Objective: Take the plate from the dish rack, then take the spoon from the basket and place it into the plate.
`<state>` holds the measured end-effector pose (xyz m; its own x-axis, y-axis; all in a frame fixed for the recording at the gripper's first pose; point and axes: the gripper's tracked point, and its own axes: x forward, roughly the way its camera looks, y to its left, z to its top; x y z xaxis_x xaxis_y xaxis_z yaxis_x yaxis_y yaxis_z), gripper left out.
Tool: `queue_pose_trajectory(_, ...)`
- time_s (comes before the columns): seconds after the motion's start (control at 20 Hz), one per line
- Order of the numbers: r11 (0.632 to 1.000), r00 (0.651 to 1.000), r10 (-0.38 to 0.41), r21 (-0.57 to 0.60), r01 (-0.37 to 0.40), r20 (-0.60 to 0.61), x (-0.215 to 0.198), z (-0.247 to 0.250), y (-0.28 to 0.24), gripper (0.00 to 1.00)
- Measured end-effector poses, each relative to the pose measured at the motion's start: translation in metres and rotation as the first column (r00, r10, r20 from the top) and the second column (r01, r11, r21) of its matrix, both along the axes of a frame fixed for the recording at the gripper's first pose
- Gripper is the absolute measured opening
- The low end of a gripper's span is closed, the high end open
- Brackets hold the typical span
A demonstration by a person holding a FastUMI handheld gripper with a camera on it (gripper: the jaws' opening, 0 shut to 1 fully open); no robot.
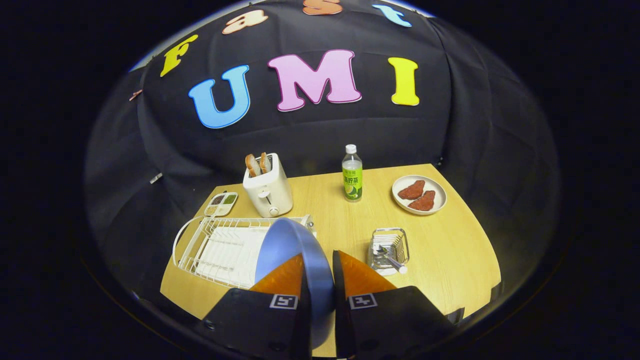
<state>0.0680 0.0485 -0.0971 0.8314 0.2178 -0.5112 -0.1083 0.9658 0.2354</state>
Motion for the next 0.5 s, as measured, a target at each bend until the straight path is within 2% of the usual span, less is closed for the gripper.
queue_pose_trajectory(0.3, 0.993, 0.993, -0.011, 0.116, 0.025, -0.12, -0.059, -0.043, -0.066, 0.22)
queue_pose_trajectory(0.5, 0.983, 0.982, 0.018, 0.184, 0.018, -0.189, -0.065, -0.087, -0.095, 0.22)
